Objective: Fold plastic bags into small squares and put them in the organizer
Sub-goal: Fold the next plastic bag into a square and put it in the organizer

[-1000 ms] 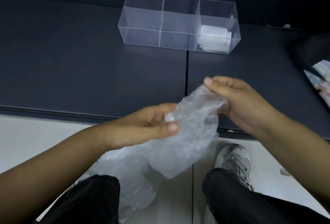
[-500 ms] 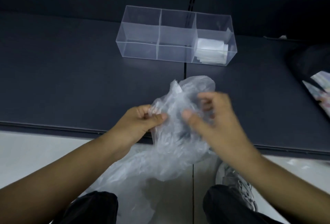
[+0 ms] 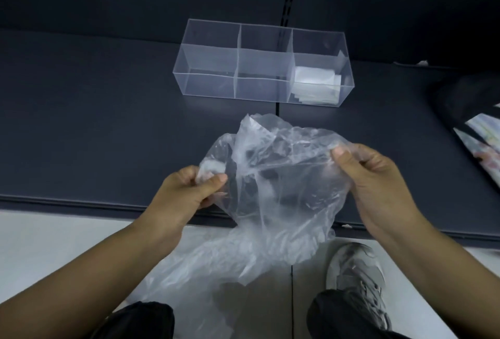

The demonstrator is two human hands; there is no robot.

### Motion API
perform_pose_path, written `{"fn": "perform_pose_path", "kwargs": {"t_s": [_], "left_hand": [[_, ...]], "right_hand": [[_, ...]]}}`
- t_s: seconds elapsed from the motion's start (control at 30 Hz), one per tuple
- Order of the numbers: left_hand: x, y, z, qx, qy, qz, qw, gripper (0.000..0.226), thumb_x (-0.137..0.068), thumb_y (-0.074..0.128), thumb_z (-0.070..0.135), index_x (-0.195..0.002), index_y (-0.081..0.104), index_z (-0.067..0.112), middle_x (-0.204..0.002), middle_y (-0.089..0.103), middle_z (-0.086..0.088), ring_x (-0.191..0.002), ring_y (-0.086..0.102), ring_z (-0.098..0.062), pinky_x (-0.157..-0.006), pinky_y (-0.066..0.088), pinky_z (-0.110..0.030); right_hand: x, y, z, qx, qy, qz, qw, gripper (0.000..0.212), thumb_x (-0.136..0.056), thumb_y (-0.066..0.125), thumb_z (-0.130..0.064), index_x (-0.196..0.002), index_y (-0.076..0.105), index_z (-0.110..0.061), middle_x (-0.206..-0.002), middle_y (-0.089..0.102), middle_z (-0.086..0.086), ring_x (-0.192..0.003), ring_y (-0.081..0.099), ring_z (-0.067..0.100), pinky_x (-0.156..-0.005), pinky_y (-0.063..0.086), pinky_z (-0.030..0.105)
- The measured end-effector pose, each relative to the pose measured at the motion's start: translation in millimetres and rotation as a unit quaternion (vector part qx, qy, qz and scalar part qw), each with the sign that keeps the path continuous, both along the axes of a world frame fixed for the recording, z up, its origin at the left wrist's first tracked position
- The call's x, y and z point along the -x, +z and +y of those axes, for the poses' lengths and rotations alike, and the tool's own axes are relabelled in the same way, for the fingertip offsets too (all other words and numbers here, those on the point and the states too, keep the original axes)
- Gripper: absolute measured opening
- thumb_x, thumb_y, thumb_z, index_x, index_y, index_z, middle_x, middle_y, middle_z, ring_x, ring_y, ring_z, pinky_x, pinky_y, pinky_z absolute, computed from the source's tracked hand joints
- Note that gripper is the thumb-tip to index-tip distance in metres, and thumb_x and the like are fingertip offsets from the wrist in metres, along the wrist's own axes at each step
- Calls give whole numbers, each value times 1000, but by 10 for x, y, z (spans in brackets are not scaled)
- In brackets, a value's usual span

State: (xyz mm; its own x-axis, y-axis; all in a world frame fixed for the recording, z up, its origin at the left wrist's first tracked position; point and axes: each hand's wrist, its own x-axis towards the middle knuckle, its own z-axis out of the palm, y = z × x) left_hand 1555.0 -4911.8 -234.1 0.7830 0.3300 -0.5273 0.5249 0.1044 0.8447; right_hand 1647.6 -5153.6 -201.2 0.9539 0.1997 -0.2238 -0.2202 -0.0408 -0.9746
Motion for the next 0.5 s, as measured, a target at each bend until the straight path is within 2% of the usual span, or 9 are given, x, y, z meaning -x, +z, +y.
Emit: {"fn": "perform_pose_path", "kwargs": {"t_s": [0.07, 0.1, 0.17, 0.23, 0.27, 0.33, 0.37, 0.43, 0.5], "left_hand": [[-22, 35, 38, -94, -3, -24, 995, 83, -54, 78, 55, -124, 51, 22, -124, 58, 5, -113, 57, -10, -87, 46, -21], [-60, 92, 63, -122, -23, -56, 991, 103, -48, 79, 61, -138, 37, 32, -139, 45, 12, -124, 47, -4, -90, 38, -15], [-178, 216, 111, -143, -119, -136, 973, 118, -50, 80, 67, -144, 11, 53, -152, 19, 28, -136, 22, 9, -95, 25, -9], [-317, 309, 112, -167, -224, -169, 945, 108, -54, 80, 66, -139, 13, 63, -148, 20, 39, -135, 16, 18, -99, 22, -11], [-381, 332, 93, -178, -251, -171, 936, 96, -57, 81, 62, -136, 26, 61, -144, 28, 39, -133, 21, 18, -103, 23, -15], [-477, 316, 32, -182, -245, -177, 935, 58, -61, 81, 48, -116, 60, 44, -134, 48, 29, -126, 39, 11, -109, 28, -22], [-500, 297, 2, -177, -232, -185, 938, 37, -65, 81, 38, -100, 69, 34, -127, 56, 23, -120, 47, 6, -109, 31, -24], [-495, 245, -9, -160, -215, -196, 943, 11, -73, 78, 27, -83, 72, 27, -111, 67, 14, -108, 59, -1, -101, 38, -21], [-459, 222, 39, -133, -199, -197, 951, 10, -75, 74, 32, -82, 72, 24, -97, 72, 11, -94, 66, -3, -86, 46, -14]], "right_hand": [[-19, 30, -26, -12, 24, -4, 1000, 20, -82, 65, -34, -68, 69, -20, -67, 68, -2, -62, 63, 10, -62, 52, 20], [-21, 48, -30, -15, 45, -7, 999, 20, -82, 65, -35, -69, 70, -21, -68, 68, -2, -62, 63, 10, -61, 52, 20], [-12, 95, -5, -18, 83, -12, 996, 21, -81, 65, -37, -70, 70, -20, -69, 68, -1, -62, 63, 10, -60, 52, 20], [-6, 130, 28, -20, 101, -11, 995, 22, -79, 65, -38, -71, 71, -19, -69, 67, 1, -61, 62, 11, -59, 52, 20], [-5, 148, 42, -22, 106, -8, 994, 22, -79, 65, -39, -72, 71, -18, -70, 68, 2, -62, 62, 11, -60, 52, 21], [-11, 185, 51, -41, 109, 4, 993, 23, -81, 63, -38, -75, 73, -18, -72, 70, 3, -64, 64, 12, -60, 53, 21], [-19, 200, 43, -53, 105, 13, 993, 24, -82, 61, -37, -78, 74, -17, -75, 71, 3, -65, 66, 12, -61, 54, 21], [-45, 223, 6, -60, 93, 25, 994, 27, -86, 57, -36, -85, 76, -16, -82, 74, 6, -71, 70, 14, -64, 56, 23], [-81, 232, -42, -36, 72, 21, 997, 31, -88, 55, -38, -88, 77, -16, -85, 75, 7, -73, 71, 15, -64, 56, 23]]}}
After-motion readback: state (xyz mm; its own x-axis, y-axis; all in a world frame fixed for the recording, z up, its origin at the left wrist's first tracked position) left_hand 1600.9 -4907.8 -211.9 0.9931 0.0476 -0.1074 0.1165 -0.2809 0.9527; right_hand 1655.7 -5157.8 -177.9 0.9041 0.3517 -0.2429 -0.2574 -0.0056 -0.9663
